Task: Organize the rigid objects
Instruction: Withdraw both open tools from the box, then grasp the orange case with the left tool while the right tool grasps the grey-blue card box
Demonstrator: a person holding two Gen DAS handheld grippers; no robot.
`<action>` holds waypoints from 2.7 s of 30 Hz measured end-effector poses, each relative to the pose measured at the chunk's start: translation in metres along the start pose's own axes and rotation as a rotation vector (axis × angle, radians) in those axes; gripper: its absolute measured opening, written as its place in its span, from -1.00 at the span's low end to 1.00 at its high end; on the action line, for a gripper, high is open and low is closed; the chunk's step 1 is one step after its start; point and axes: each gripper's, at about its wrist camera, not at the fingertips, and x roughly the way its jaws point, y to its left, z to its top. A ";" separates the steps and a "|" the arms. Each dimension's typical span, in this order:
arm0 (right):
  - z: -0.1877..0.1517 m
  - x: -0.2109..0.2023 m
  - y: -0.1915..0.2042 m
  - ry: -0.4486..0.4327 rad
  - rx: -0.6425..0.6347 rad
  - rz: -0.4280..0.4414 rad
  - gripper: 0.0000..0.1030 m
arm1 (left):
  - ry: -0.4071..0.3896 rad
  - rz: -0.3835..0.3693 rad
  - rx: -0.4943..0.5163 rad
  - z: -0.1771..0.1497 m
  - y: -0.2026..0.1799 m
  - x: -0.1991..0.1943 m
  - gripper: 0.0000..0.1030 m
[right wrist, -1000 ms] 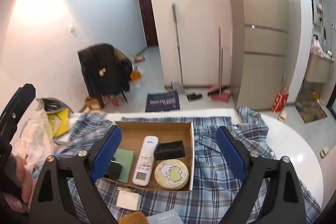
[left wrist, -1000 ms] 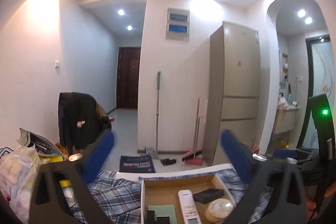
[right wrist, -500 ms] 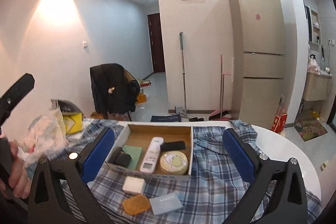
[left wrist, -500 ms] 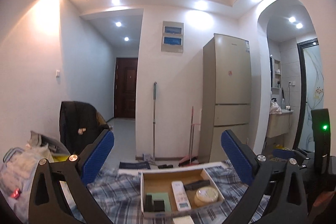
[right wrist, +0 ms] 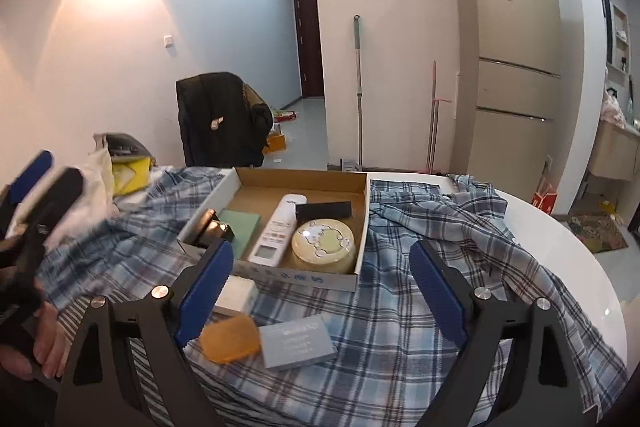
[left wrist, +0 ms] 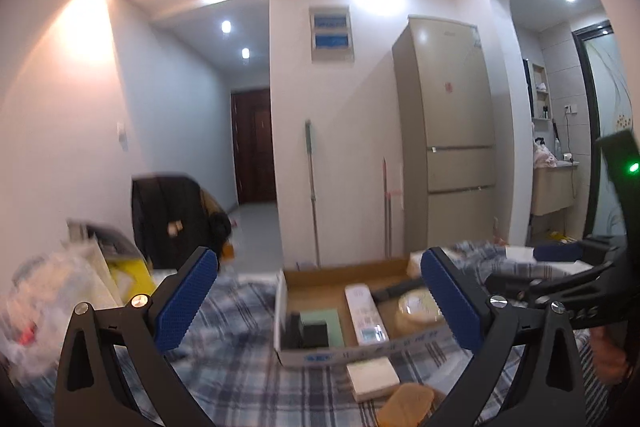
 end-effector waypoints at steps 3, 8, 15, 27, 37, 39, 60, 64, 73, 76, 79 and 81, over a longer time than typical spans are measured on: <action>-0.009 0.011 0.001 0.046 -0.016 0.005 0.74 | 0.068 0.004 -0.025 -0.018 0.006 0.018 1.00; -0.025 0.040 0.015 0.193 -0.077 0.016 0.74 | 0.105 0.051 0.017 -0.028 -0.001 0.028 1.00; -0.047 0.072 0.018 0.369 -0.099 0.065 0.74 | 0.138 0.015 -0.031 -0.032 0.008 0.034 1.00; -0.063 0.091 0.025 0.462 -0.132 0.059 0.54 | 0.154 -0.003 -0.041 -0.030 0.007 0.032 1.00; -0.067 0.101 0.021 0.509 -0.106 0.046 0.29 | 0.181 -0.006 -0.036 -0.029 0.007 0.039 1.00; -0.067 0.100 0.023 0.502 -0.114 0.040 0.27 | 0.180 -0.008 -0.040 -0.029 0.007 0.039 1.00; -0.025 0.041 0.000 0.099 -0.012 -0.131 -0.15 | 0.464 -0.385 0.044 -0.056 -0.024 0.074 0.23; -0.030 0.062 0.001 0.237 -0.034 -0.111 -0.47 | 0.535 -0.420 0.096 -0.065 -0.036 0.077 0.13; -0.031 0.063 -0.022 0.265 0.089 -0.029 -0.05 | 0.656 -0.505 0.173 -0.079 -0.050 0.079 0.13; -0.030 0.060 -0.017 0.256 0.070 -0.029 0.05 | 0.700 -0.505 0.187 -0.085 -0.053 0.084 0.13; -0.030 0.061 -0.016 0.252 0.061 -0.029 0.05 | 0.746 -0.493 0.184 -0.091 -0.053 0.091 0.10; -0.030 0.061 -0.017 0.258 0.065 -0.027 0.05 | 0.762 -0.500 0.168 -0.093 -0.050 0.093 0.07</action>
